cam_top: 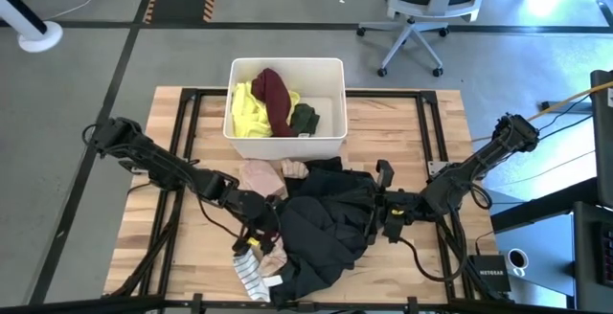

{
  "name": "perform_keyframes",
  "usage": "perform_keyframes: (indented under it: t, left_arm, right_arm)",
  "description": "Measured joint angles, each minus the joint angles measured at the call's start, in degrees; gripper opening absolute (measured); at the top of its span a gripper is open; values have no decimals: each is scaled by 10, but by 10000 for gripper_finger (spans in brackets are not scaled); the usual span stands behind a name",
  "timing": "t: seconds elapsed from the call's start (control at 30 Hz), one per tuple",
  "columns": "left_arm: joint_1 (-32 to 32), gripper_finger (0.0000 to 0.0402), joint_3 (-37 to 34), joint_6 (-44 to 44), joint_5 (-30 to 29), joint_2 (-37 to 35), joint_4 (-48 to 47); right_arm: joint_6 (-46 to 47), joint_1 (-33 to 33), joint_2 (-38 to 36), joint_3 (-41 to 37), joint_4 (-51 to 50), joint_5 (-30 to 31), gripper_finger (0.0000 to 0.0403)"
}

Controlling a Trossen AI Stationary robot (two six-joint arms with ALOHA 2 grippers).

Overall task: Sort clothes
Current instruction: Put the red sock into the white laundry organizer

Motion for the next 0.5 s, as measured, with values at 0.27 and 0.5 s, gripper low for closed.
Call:
perform_keyframes:
  t: [0.27, 0.5]
  left_arm:
    - [1, 21, 1, 21, -3, -30, 1]
    - [1, 19, 1, 62, -55, -89, 30]
  right_arm:
    - [0, 0, 0, 0, 0, 0, 33]
    - [0, 0, 0, 0, 0, 0, 33]
